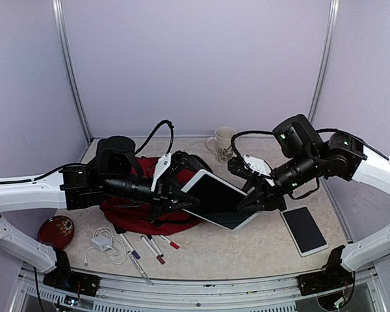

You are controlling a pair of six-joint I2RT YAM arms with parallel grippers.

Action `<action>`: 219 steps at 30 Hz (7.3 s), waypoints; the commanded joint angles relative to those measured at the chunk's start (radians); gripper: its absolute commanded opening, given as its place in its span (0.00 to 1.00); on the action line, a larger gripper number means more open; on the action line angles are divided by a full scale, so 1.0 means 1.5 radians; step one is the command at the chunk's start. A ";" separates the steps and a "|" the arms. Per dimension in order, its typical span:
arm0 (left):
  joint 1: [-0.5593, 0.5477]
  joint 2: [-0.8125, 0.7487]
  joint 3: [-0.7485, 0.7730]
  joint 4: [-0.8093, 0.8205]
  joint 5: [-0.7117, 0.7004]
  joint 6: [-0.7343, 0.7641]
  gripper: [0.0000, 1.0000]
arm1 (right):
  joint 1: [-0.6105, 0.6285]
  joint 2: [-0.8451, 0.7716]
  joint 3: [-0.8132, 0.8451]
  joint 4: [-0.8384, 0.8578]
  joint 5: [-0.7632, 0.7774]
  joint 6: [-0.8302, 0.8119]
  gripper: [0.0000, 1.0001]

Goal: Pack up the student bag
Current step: Pass from the right arm to the left, then pass from the left arm to the right, then pick up the largest pocket of the bag from the student bag, then place the iPad in the largest pocket of the bag, then place the largest pocket in the student bag, then move the iPad to the center of the board.

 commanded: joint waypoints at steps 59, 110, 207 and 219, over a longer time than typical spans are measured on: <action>-0.089 0.458 0.305 -0.210 -0.747 0.013 0.99 | -0.151 -0.369 -0.337 0.280 0.436 0.664 0.00; -0.014 0.127 0.124 0.054 -0.686 0.051 0.00 | -0.126 0.615 0.176 0.794 0.045 0.969 0.00; -0.220 0.498 0.212 0.058 -0.472 -0.015 0.90 | -0.488 -0.113 -0.417 0.069 0.335 0.831 1.00; -0.228 0.545 0.253 0.060 -0.436 -0.012 0.91 | -0.503 -0.018 -0.438 -0.043 0.356 1.036 1.00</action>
